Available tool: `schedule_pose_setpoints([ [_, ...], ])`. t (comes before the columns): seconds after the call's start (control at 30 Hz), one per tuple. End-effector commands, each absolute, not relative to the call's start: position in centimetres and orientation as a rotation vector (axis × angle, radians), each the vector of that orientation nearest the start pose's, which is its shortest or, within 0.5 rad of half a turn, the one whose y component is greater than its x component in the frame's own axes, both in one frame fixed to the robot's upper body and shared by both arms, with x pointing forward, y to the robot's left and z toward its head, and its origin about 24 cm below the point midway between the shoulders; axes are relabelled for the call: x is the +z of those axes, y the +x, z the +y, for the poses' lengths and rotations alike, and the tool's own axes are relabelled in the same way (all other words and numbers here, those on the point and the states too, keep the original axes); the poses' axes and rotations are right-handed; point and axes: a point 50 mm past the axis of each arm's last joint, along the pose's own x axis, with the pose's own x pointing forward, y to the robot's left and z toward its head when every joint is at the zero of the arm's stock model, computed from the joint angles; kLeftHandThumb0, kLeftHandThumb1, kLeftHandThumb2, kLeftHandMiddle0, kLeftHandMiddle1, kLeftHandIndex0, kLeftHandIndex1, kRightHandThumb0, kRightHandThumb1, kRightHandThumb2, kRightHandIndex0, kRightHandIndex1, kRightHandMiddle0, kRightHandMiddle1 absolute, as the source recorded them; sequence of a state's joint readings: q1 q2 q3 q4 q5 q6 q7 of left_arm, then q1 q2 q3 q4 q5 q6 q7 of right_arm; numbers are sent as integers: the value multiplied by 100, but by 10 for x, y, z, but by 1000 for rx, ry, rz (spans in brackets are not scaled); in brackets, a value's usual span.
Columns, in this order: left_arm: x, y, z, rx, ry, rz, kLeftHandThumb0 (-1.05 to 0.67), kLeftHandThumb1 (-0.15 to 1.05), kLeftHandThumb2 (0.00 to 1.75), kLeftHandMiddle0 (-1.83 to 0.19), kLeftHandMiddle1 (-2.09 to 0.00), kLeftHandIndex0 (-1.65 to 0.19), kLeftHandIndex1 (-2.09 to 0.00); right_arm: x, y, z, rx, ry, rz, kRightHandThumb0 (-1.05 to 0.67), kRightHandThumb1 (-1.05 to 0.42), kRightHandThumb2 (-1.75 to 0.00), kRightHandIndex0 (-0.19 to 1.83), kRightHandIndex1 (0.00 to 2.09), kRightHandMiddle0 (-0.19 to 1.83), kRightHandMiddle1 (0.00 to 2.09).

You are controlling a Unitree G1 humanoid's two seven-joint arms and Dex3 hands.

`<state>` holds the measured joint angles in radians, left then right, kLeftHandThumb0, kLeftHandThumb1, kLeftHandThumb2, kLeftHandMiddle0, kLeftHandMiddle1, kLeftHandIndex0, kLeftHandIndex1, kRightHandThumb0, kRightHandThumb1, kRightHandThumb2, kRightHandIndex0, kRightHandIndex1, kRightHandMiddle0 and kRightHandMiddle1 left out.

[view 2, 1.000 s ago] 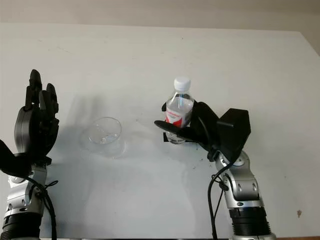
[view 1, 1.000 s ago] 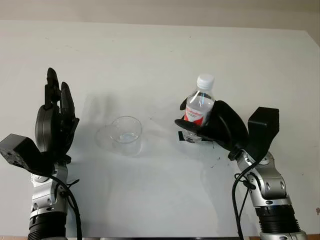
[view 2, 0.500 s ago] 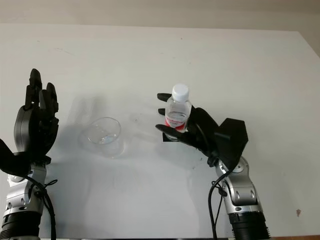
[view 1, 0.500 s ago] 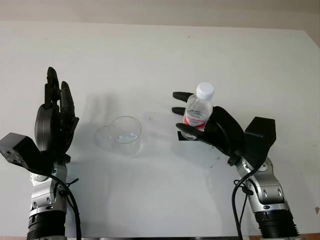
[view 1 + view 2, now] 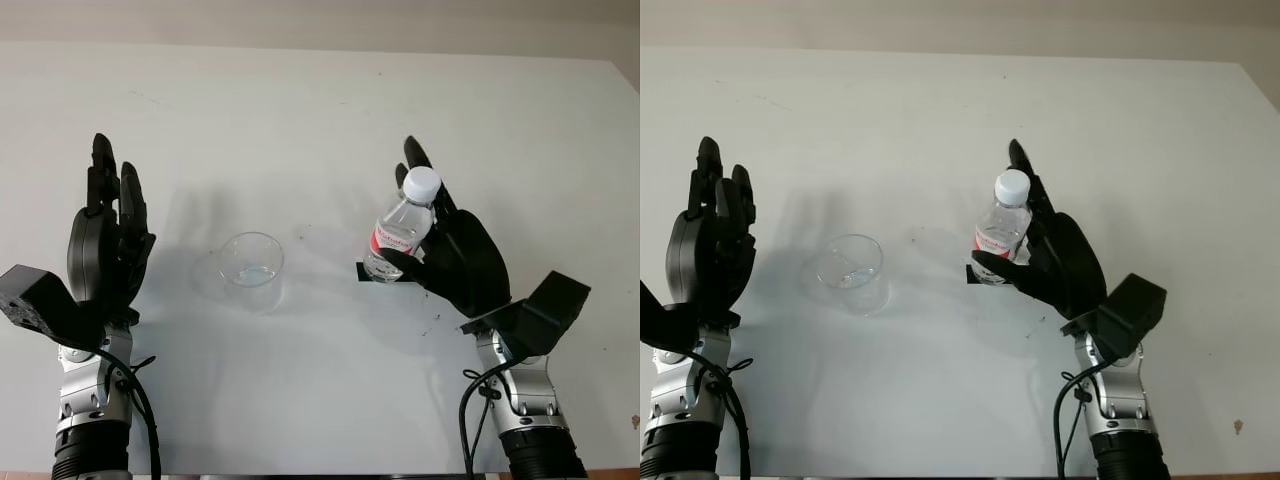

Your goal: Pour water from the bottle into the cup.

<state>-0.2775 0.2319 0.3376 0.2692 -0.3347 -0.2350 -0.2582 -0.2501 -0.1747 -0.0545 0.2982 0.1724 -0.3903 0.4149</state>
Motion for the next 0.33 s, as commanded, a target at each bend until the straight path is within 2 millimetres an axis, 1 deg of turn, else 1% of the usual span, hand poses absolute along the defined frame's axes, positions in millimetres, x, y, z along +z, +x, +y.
schedule_pose_setpoints([
  [0.0,101,292,257,69,-107,-353,-72,105,57,19,0,19,0,83,295,-170,352,-68,-359,-91,-95,-6,-19,0,-19,0],
  [0.3,102,291,258,69,-102,-352,-72,105,57,19,0,19,0,81,294,-169,350,-34,-339,-94,-98,-6,-19,0,-19,0],
])
